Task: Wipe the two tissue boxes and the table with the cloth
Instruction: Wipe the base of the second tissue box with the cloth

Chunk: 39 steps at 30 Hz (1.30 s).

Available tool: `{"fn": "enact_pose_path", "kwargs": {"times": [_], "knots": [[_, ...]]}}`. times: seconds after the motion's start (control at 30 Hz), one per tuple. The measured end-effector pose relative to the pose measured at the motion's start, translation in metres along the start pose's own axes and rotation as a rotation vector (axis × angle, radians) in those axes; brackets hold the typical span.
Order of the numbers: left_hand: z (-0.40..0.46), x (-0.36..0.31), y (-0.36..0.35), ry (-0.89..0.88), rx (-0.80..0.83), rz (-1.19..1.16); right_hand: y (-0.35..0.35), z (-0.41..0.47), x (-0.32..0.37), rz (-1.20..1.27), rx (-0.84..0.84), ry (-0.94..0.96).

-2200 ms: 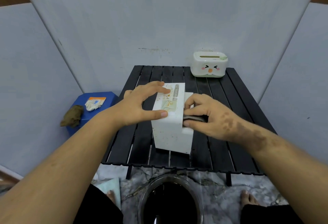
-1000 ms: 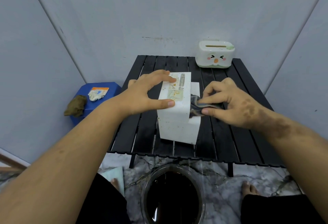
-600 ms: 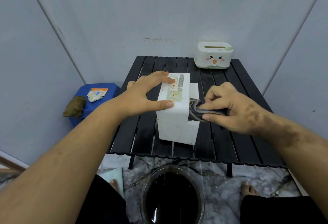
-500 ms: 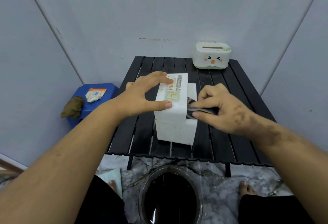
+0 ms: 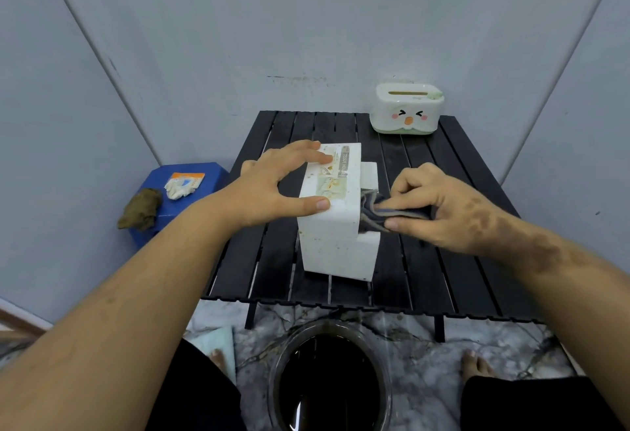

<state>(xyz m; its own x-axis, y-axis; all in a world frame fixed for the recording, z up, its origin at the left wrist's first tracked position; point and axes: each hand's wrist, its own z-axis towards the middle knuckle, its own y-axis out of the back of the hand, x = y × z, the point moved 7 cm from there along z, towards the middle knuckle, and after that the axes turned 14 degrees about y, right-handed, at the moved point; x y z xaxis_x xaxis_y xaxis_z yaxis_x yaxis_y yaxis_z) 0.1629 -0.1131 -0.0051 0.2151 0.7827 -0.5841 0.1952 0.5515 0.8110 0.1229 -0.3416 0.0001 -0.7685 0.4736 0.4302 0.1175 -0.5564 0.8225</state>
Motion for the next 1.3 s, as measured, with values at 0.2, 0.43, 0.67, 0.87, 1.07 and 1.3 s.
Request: {"fn": "enact_pose_path", "kwargs": {"times": [0.2,0.43,0.67,0.87,1.07,1.3], "knots": [[0.000,0.000,0.000,0.005,0.019,-0.018,0.007,0.015,-0.028,0.034,-0.119,-0.096],[0.000,0.001,-0.001,0.009,0.021,-0.014,0.012,0.038,-0.056,-0.082,-0.237,-0.207],[0.001,0.000,0.000,0.022,-0.004,0.035,-0.003,0.049,-0.044,-0.129,-0.197,-0.250],[0.000,-0.001,0.001,0.021,-0.027,0.033,0.013,0.016,-0.033,-0.141,-0.110,-0.236],[0.000,0.000,0.000,0.017,-0.021,0.036,0.001,-0.008,0.011,-0.108,-0.151,-0.089],[-0.003,-0.002,0.000,0.022,0.005,0.010,0.021,-0.016,0.012,-0.032,-0.110,-0.094]]}}
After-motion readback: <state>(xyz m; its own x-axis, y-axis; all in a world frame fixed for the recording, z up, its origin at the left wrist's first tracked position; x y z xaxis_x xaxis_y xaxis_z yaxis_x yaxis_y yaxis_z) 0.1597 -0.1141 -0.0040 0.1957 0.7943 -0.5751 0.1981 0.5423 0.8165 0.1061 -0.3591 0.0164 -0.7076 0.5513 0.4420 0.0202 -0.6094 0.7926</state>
